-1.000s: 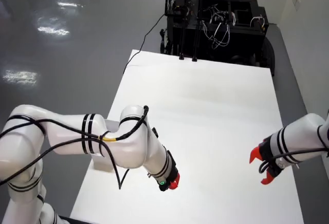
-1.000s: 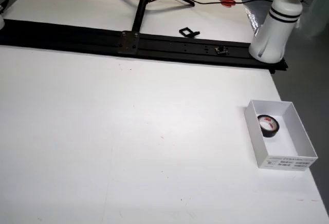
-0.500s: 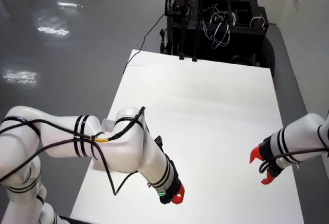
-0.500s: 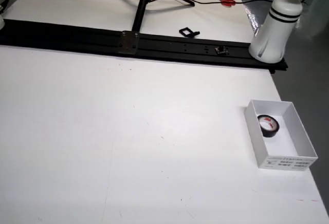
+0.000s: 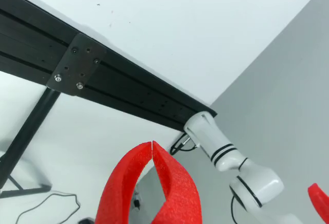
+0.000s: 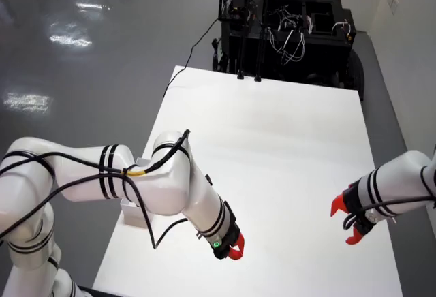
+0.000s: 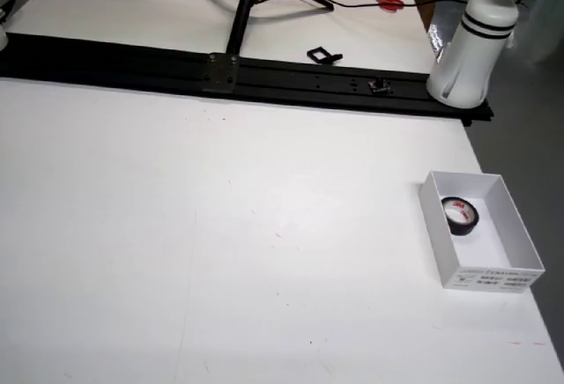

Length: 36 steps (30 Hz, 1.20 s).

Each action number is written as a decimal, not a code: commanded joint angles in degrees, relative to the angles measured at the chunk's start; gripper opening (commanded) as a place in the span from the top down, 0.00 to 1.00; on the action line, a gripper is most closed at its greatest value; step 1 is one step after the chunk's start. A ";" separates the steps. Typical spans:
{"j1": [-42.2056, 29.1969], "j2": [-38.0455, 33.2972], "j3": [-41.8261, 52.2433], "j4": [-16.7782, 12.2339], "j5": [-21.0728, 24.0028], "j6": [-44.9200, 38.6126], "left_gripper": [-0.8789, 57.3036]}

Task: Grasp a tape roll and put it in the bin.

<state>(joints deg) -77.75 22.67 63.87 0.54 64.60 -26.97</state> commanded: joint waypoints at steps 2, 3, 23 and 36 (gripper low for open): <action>1.38 -0.52 0.72 -0.28 -0.53 -0.28 0.99; 1.38 -0.87 1.16 -0.28 -0.53 -0.19 0.99; 6.83 -9.75 12.94 -0.10 -1.23 14.48 0.99; 18.34 -9.84 12.94 0.25 -3.17 16.68 0.99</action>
<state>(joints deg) -69.22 14.25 75.08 0.46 63.15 -17.58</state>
